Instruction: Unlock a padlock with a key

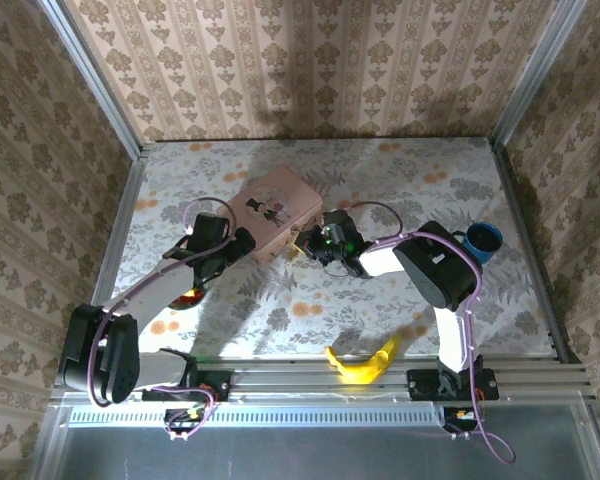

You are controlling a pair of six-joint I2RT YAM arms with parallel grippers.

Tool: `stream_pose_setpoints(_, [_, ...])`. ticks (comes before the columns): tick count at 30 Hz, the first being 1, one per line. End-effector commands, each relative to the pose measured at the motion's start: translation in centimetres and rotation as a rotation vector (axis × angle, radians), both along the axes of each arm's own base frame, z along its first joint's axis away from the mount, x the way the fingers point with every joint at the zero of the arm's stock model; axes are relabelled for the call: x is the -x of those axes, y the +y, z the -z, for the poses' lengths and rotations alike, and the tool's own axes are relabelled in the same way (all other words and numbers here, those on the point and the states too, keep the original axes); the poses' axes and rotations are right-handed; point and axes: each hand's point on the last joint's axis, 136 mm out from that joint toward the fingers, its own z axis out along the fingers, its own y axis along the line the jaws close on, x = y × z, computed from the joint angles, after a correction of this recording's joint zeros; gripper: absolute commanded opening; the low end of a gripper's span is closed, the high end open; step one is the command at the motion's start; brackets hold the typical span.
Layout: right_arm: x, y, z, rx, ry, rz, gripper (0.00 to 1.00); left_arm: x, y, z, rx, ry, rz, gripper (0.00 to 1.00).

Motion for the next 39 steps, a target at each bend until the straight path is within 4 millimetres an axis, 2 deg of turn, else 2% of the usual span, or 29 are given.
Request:
stream_pose_setpoints(1, [-2.1, -1.4, -2.3, -0.056, -0.039, 0.135, 0.0, 1.2, 1.0, 1.4, -0.028, 0.057, -0.02, 1.0])
stream_pose_setpoints(5, [-2.5, -1.4, -2.9, -0.075, -0.041, 0.154, 0.0, 1.3, 0.7, 1.5, -0.019, 0.057, -0.014, 1.0])
stream_pose_setpoints(8, [-2.6, -1.6, -3.2, -0.068, -0.041, 0.167, 0.0, 1.1, 0.2, 0.7, -0.027, 0.03, 0.014, 1.0])
stream_pose_setpoints(12, [-2.5, -2.0, -3.2, -0.036, -0.035, 0.175, 0.0, 0.7, -0.5, -1.7, -0.148, -0.043, 0.064, 1.0])
stream_pose_setpoints(16, [-2.3, -2.2, -3.4, -0.028, -0.036, 0.179, 0.0, -0.1, -2.5, -5.0, -0.334, -0.151, 0.177, 1.0])
stream_pose_setpoints(20, [-2.4, -2.2, -3.5, -0.031, -0.034, 0.181, 0.0, -1.2, -4.1, -6.4, -0.457, -0.184, 0.243, 1.0])
stream_pose_setpoints(24, [-2.4, -2.2, -3.4, -0.034, -0.029, 0.182, 0.0, -2.2, -4.8, -5.8, -0.508, -0.148, 0.251, 1.0])
stream_pose_setpoints(27, [-2.3, -2.3, -3.3, -0.032, -0.026, 0.186, 0.0, -2.4, -4.9, -4.6, -0.538, -0.093, 0.258, 1.0])
stream_pose_setpoints(32, [-2.4, -2.8, -3.1, -0.032, -0.021, 0.2, 0.0, -2.2, -4.9, -2.8, -0.572, -0.023, 0.275, 1.0])
stream_pose_setpoints(39, [-2.8, -3.2, -3.0, -0.046, -0.014, 0.214, 0.0, -1.5, -4.5, -1.6, -0.565, 0.023, 0.28, 1.0])
